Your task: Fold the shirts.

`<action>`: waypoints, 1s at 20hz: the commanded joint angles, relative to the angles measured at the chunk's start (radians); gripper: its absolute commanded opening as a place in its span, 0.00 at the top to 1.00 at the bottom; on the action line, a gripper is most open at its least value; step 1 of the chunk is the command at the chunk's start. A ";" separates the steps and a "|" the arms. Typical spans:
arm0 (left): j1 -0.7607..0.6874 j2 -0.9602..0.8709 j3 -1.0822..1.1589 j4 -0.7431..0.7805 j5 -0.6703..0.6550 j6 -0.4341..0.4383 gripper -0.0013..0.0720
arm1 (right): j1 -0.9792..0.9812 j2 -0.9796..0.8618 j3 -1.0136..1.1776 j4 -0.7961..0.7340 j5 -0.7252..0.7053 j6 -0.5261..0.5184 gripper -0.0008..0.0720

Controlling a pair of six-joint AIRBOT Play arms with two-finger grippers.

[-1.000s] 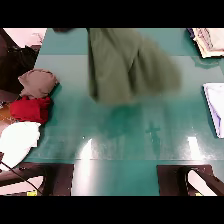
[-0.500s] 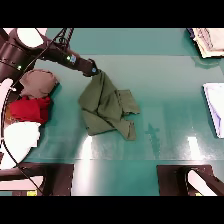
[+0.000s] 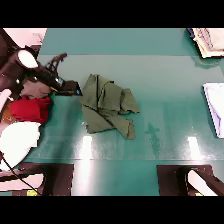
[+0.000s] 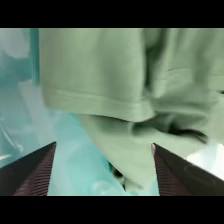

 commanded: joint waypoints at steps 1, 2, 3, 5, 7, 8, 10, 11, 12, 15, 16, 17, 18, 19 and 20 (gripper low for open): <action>0.009 0.005 -0.170 -0.025 0.214 -0.013 0.02 | 0.001 -0.006 0.000 0.001 0.010 -0.002 0.97; 0.009 -0.002 -0.178 -0.027 0.275 -0.013 0.02 | 0.001 -0.011 0.000 0.002 0.015 -0.002 0.97; 0.009 -0.010 -0.179 -0.042 0.319 -0.012 0.02 | 0.001 -0.016 -0.001 0.002 0.026 -0.002 0.97; 0.009 -0.043 -0.179 -0.121 0.357 0.012 0.02 | 0.001 -0.031 -0.001 0.003 0.059 -0.002 0.97; 0.009 -0.098 -0.179 -0.228 0.349 0.091 0.02 | 0.001 -0.049 0.000 0.003 0.081 -0.002 0.97; 0.009 -0.108 -0.178 -0.238 0.356 0.093 0.02 | 0.001 -0.056 0.000 0.003 0.090 -0.002 0.97; 0.012 -0.108 -0.158 -0.230 0.364 0.093 0.49 | 0.001 -0.065 0.000 0.003 0.094 -0.002 0.97; 0.012 -0.106 -0.140 -0.223 0.348 0.094 0.74 | 0.001 -0.067 0.000 0.003 0.094 -0.002 0.97; 0.012 -0.104 -0.114 -0.203 0.322 0.096 0.94 | 0.001 -0.069 0.000 0.003 0.095 -0.002 0.97; 0.012 -0.072 0.051 -0.062 0.209 0.089 0.95 | 0.001 -0.076 -0.001 0.011 0.110 -0.001 0.97; 0.012 -0.051 0.126 -0.014 0.170 0.090 0.95 | 0.001 -0.087 -0.001 0.012 0.141 -0.001 0.97; 0.012 -0.033 0.206 0.024 0.133 0.091 0.95 | 0.001 -0.106 -0.001 0.012 0.196 -0.001 0.97; 0.012 -0.012 0.294 0.050 0.098 0.093 0.95 | 0.003 -0.133 -0.001 0.012 0.258 0.000 0.97; 0.012 0.004 0.368 0.062 0.077 0.094 0.95 | 0.014 -0.168 -0.002 0.012 0.314 0.000 0.97; 0.012 0.019 0.441 0.061 0.070 0.093 0.95 | 0.033 -0.204 -0.022 0.013 0.344 0.000 0.93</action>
